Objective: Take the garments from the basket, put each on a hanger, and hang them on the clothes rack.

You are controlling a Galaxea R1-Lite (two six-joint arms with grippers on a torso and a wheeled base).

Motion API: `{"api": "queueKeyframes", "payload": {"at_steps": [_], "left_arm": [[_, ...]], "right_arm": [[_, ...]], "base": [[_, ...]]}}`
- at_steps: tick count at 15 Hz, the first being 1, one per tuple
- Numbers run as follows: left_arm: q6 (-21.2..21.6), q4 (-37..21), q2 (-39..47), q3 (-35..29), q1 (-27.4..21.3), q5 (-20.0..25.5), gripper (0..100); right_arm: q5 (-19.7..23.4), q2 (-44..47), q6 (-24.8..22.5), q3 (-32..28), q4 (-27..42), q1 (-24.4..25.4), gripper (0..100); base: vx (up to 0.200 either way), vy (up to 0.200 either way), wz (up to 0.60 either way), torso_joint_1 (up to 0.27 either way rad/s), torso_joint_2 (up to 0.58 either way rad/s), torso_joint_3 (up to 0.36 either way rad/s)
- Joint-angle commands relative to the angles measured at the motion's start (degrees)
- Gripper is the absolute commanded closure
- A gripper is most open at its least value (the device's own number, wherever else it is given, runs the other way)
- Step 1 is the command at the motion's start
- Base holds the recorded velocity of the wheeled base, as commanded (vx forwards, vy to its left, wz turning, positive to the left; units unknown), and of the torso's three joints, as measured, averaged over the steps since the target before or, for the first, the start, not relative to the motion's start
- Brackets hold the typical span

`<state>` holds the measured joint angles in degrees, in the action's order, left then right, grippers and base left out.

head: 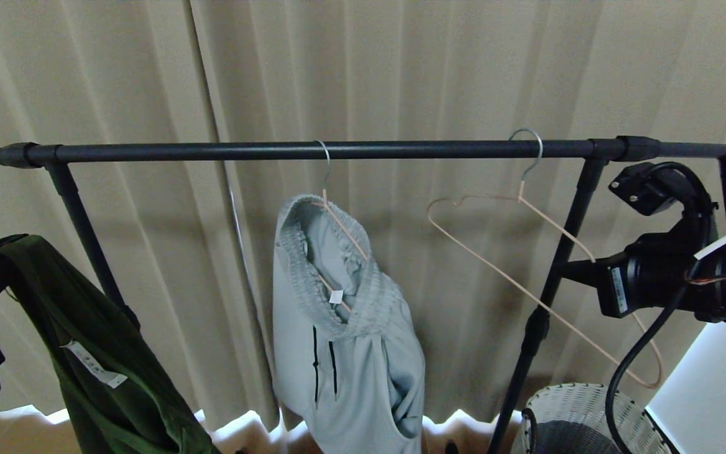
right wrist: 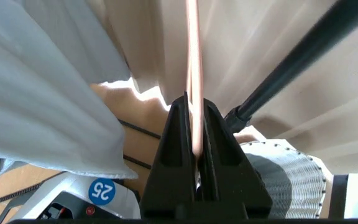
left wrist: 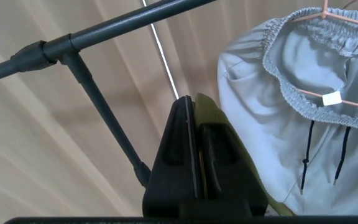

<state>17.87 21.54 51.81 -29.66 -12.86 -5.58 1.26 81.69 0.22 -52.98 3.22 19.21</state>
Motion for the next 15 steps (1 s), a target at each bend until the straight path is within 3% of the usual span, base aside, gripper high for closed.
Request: {"api": "queueKeyframes", "payload": {"at_steps": [1,5,10,15], "left_arm": [[-0.03,-0.01,0.31,0.13,0.03,-0.04,100],[-0.12,-0.01,0.84,0.22,0.12,-0.13,100],[-0.12,-0.01,1.10,0.04,0.20,-0.31,100],[-0.03,-0.01,1.19,0.48,0.29,-0.31,100]], "right_arm": [[0.24,-4.70,-0.04,0.16,-0.05,0.04,100],[0.41,-10.59,-0.13,3.94,-0.05,0.56,100],[0.33,-17.09,0.04,9.39,-0.58,1.09,100],[0.33,-20.78,-0.13,13.25,-6.91,1.09,100]], "base": [[0.000,0.000,0.00,0.000,0.00,0.000],[0.000,0.000,0.00,0.000,0.00,0.000],[-0.200,0.000,0.00,0.005,0.00,0.004],[-0.200,0.000,0.00,0.000,0.00,0.004]]}}
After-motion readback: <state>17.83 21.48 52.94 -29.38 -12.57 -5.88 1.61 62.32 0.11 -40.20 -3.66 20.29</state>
